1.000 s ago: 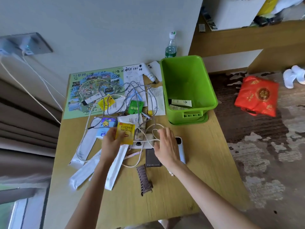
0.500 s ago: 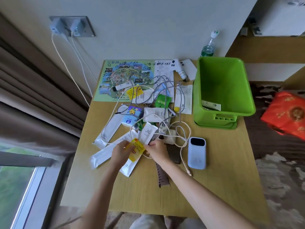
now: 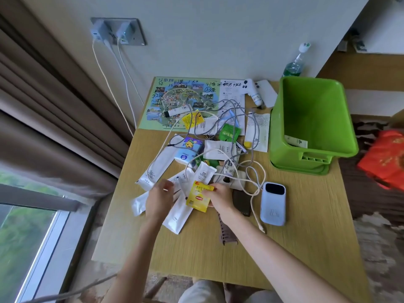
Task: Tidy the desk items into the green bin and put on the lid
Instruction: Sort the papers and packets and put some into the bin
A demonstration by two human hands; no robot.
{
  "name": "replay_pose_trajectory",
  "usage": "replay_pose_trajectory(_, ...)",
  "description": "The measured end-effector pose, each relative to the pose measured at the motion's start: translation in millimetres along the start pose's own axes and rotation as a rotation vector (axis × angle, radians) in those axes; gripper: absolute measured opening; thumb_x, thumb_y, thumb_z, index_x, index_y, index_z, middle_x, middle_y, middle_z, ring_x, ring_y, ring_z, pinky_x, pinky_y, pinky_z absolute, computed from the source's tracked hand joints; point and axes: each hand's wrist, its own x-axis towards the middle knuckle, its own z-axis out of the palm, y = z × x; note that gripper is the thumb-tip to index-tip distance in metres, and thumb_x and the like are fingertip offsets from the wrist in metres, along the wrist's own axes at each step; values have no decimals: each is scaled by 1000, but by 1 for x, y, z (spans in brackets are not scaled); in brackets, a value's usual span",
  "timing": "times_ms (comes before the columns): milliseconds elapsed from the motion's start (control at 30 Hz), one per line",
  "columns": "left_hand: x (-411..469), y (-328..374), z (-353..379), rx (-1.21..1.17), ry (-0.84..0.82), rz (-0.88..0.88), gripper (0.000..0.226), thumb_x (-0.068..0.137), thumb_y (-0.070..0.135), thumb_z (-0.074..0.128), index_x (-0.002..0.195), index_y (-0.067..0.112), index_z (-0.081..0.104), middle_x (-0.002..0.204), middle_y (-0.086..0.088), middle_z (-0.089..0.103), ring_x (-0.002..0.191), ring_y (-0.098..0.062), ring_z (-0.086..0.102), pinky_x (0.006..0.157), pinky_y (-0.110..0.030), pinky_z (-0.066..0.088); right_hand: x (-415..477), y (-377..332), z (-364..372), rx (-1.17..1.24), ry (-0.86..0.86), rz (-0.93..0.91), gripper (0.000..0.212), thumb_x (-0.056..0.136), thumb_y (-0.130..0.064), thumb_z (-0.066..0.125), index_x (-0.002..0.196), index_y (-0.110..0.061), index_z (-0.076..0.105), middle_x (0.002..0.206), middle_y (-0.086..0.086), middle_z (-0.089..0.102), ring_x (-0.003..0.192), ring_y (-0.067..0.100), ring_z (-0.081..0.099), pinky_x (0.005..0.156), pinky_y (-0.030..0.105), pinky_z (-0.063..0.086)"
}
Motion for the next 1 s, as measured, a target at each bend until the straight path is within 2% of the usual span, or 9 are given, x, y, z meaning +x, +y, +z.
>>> replay_pose_trajectory(100,7,-15,-7,311,35,42,35,86,15,65,120,12,56,121,-10,52,112,-30,47,85,-40,45,0,-3,-4,60,-19,28,5,84,3,57,82,-1,59,80,17,59,71,24,60,57,26,47)
replay_pose_trajectory(167,13,-22,-8,395,-13,43,46,85,20,68,127,12,51,126,-11,47,115,-32,43,92,-38,40,0,-4,-6,126,-42,60,5,87,-1,59,85,-5,61,77,11,62,63,19,61,51,19,47)
replay_pose_trajectory(233,17,-27,-9,419,-32,57,46,85,23,69,126,12,50,126,-10,48,115,-31,44,95,-38,39,0,-2,-6,165,-68,84,2,88,-6,64,88,-7,66,79,6,68,66,17,66,54,22,53)
replay_pose_trajectory(400,14,-34,-7,355,-3,5,45,82,28,73,115,9,50,118,-10,51,110,-30,46,92,-40,43,5,3,12,173,-19,141,7,83,-7,71,84,-11,66,91,9,71,79,23,68,83,42,56)
replay_pose_trajectory(533,2,-40,-3,296,70,40,30,83,22,70,104,8,54,109,-9,51,103,-29,48,77,-42,48,9,2,34,102,73,164,11,81,-6,73,89,-8,65,95,13,70,88,30,69,80,43,58)
replay_pose_trajectory(633,-8,-44,0,245,154,122,20,88,25,64,96,9,58,105,-8,52,98,-28,51,68,-40,47,10,0,43,17,129,153,10,81,-11,73,87,-6,67,86,10,68,76,24,66,67,33,56)
replay_pose_trajectory(700,-10,-46,2,247,157,130,25,86,32,67,96,10,60,103,-7,52,97,-26,50,69,-38,46,10,-1,46,-17,142,132,8,81,-13,73,84,-8,67,82,8,67,68,21,64,59,27,52)
replay_pose_trajectory(867,-2,-50,0,74,98,-12,39,80,36,73,105,16,50,105,-1,53,99,-22,51,75,-34,44,7,0,46,-95,201,58,9,81,-14,71,73,-12,69,77,6,72,74,25,71,69,37,60)
replay_pose_trajectory(1000,11,-47,-4,-64,-63,-158,48,76,41,76,108,20,46,98,9,59,87,-15,59,68,-33,47,0,0,37,-181,199,-38,14,82,-18,72,69,-14,68,70,-1,70,68,19,70,52,20,49)
